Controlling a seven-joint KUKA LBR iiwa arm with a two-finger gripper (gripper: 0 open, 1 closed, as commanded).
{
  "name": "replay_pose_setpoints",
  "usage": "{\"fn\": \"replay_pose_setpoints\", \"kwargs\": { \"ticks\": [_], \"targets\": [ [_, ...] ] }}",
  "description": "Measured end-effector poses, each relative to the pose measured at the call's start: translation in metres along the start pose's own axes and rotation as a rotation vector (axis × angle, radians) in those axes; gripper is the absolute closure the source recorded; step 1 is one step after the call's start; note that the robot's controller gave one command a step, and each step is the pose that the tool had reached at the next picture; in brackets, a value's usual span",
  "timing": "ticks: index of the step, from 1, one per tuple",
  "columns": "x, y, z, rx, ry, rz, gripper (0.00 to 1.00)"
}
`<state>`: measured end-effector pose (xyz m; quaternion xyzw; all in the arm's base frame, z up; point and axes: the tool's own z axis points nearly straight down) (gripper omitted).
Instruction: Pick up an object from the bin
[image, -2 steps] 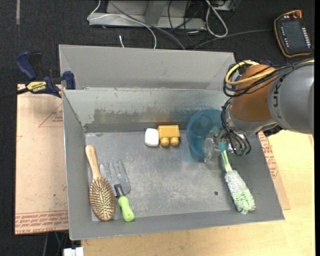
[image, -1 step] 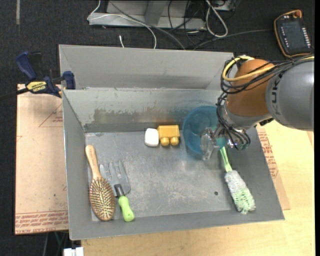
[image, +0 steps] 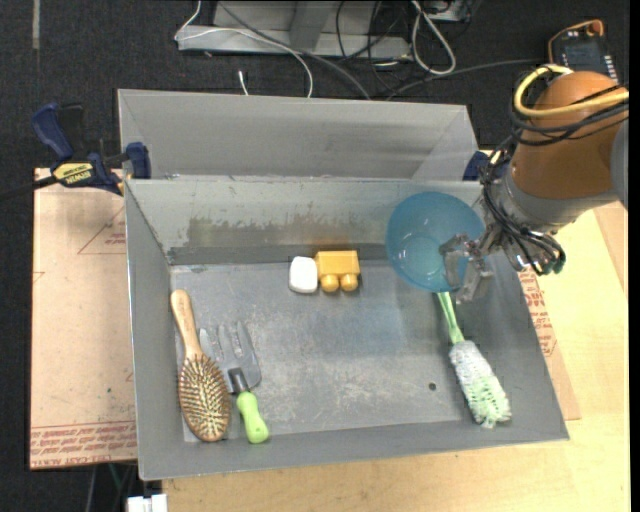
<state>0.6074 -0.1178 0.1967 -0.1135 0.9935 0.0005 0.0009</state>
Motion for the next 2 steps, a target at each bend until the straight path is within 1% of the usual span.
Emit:
{"fn": "replay_pose_setpoints", "kwargs": {
  "ticks": [1, 2],
  "targets": [
    [-0.011, 0.003, -0.008, 0.009, -0.019, 0.031, 1.00],
    [-0.019, -0.038, -0.075, 0.011, -0.018, -0.187, 1.00]
  ]
}}
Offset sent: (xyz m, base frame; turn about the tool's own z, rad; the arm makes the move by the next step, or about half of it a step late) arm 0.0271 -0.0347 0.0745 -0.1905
